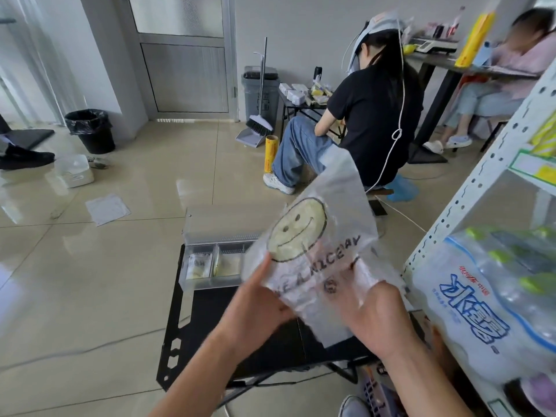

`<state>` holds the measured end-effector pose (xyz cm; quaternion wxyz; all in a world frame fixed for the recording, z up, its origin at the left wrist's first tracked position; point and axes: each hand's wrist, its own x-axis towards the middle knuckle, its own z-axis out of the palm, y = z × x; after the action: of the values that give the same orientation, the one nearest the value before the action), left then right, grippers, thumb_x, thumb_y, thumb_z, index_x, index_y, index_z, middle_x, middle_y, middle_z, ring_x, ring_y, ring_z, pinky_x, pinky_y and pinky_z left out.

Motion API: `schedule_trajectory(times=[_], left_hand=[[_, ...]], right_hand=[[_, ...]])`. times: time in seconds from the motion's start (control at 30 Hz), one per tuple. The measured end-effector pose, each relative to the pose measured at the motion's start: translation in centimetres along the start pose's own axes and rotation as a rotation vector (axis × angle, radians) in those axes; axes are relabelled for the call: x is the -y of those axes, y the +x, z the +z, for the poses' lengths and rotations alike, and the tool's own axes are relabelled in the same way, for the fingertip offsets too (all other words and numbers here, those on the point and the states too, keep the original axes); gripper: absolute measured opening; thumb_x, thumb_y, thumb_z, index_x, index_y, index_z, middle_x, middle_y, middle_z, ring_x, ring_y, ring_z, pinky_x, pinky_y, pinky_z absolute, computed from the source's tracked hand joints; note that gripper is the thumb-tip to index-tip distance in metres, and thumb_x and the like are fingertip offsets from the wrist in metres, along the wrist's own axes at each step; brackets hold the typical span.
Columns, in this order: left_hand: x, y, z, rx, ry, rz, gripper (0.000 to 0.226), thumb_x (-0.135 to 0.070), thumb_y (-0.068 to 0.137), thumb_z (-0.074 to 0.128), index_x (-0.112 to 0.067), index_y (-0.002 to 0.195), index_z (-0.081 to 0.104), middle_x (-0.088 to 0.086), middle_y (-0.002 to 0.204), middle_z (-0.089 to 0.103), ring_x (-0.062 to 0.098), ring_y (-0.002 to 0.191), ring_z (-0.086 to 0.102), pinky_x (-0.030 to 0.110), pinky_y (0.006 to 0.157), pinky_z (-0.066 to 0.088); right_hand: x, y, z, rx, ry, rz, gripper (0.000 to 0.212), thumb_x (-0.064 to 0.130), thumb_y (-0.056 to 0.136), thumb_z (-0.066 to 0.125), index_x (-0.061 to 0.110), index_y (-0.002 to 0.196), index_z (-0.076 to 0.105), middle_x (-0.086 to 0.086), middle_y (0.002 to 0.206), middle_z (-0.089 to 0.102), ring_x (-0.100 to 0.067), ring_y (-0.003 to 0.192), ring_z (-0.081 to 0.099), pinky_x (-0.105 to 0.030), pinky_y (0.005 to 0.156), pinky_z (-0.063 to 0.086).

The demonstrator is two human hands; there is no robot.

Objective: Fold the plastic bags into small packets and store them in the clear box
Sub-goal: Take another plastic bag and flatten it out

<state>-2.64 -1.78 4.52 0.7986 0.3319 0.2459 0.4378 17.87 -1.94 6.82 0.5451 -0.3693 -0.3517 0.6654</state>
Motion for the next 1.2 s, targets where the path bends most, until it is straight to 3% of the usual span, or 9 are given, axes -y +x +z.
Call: schedule_trajectory(times=[0.1, 0.17, 0.23, 0.37, 0.5, 0.67, 0.97, 1.07, 1.2], left_hand=[[-2.8, -1.4, -1.4, -0.253, 0.05, 0.283, 0.031, -0.021, 0.104, 0.053, -0.003, 0.123, 0.07, 0.021, 0.117, 0.073, 0.033, 0.103, 0.073, 0.046, 0.087, 0.059], [-3.6, -2.5, -3.2, -0.415, 0.147, 0.287, 0.021, -0.016, 0.092, 0.07, 0.002, 0.103, 0.073, 0.014, 0.087, 0.072, 0.019, 0.07, 0.07, 0.033, 0.061, 0.06], [-3.3, -3.6, -3.9, -0.489, 0.349, 0.174, 0.036, -0.02, 0.085, 0.082, 0.003, 0.111, 0.071, 0.01, 0.083, 0.072, 0.016, 0.067, 0.068, 0.029, 0.056, 0.057], [-2.2, -5.6, -3.6, -0.426, 0.636, -0.061, 0.052, -0.028, 0.076, 0.091, -0.008, 0.119, 0.071, 0.015, 0.099, 0.078, 0.027, 0.085, 0.074, 0.035, 0.073, 0.057], [-3.9, -7.1, -2.7, -0.238, 0.563, -0.048, 0.048, -0.024, 0.088, 0.08, -0.022, 0.133, 0.065, 0.007, 0.117, 0.078, 0.026, 0.106, 0.075, 0.033, 0.075, 0.062], [-4.8, -7.4, -4.1, -0.365, 0.37, 0.114, 0.022, -0.016, 0.093, 0.067, 0.003, 0.094, 0.077, 0.015, 0.084, 0.072, 0.017, 0.065, 0.069, 0.02, 0.056, 0.056], [-5.3, -7.4, -6.3, -0.307, 0.476, 0.159, 0.031, -0.009, 0.104, 0.054, -0.018, 0.133, 0.064, 0.031, 0.104, 0.061, 0.043, 0.09, 0.052, 0.045, 0.072, 0.045], [-5.4, -7.6, -6.2, -0.324, 0.502, 0.168, 0.034, 0.002, 0.106, 0.044, -0.01, 0.126, 0.069, 0.025, 0.113, 0.071, 0.037, 0.095, 0.066, 0.036, 0.072, 0.057], [-5.5, -7.8, -6.3, -0.333, 0.628, 0.147, 0.043, 0.016, 0.099, 0.034, 0.0, 0.082, 0.07, 0.026, 0.079, 0.059, 0.032, 0.072, 0.054, 0.026, 0.057, 0.043]], right_hand=[[-0.1, -1.6, -1.7, 0.139, -0.134, 0.147, 0.037, 0.078, 0.094, 0.025, 0.072, 0.116, 0.054, 0.062, 0.104, 0.046, 0.042, 0.089, 0.042, 0.001, 0.053, 0.039], [0.7, -1.8, -2.1, 0.202, 0.207, 0.238, 0.064, 0.072, 0.1, 0.01, 0.051, 0.138, 0.058, 0.03, 0.137, 0.061, 0.01, 0.118, 0.062, -0.016, 0.08, 0.057], [1.7, -2.5, -1.8, 0.037, 0.142, 0.146, 0.078, 0.076, 0.096, 0.027, 0.023, 0.115, 0.08, -0.013, 0.12, 0.076, -0.029, 0.106, 0.075, -0.043, 0.076, 0.064], [1.6, -2.3, -1.7, -0.037, -0.344, 0.157, 0.03, 0.052, 0.095, 0.061, 0.042, 0.078, 0.083, 0.014, 0.09, 0.08, 0.003, 0.076, 0.074, -0.028, 0.076, 0.05], [0.3, -2.2, -2.1, -0.081, -0.434, 0.223, 0.028, 0.006, 0.09, 0.073, 0.003, 0.118, 0.073, -0.018, 0.111, 0.078, -0.024, 0.093, 0.076, -0.04, 0.096, 0.054], [1.5, -2.1, -1.3, 0.034, -0.423, 0.083, 0.022, 0.016, 0.09, 0.071, 0.017, 0.11, 0.081, -0.021, 0.107, 0.077, -0.03, 0.098, 0.074, -0.035, 0.099, 0.055], [0.0, -0.2, -1.9, -0.099, -0.216, 0.138, 0.027, 0.001, 0.1, 0.055, 0.011, 0.117, 0.073, -0.022, 0.114, 0.076, -0.034, 0.104, 0.071, -0.04, 0.085, 0.05], [-0.3, 0.3, -2.2, -0.116, -0.128, 0.136, 0.031, -0.002, 0.1, 0.053, 0.015, 0.098, 0.079, -0.012, 0.104, 0.078, -0.024, 0.095, 0.076, -0.035, 0.078, 0.055], [-0.9, 0.6, -3.8, -0.083, -0.213, 0.147, 0.013, 0.021, 0.082, 0.08, 0.033, 0.078, 0.077, 0.002, 0.099, 0.071, -0.019, 0.098, 0.065, -0.035, 0.089, 0.052]])
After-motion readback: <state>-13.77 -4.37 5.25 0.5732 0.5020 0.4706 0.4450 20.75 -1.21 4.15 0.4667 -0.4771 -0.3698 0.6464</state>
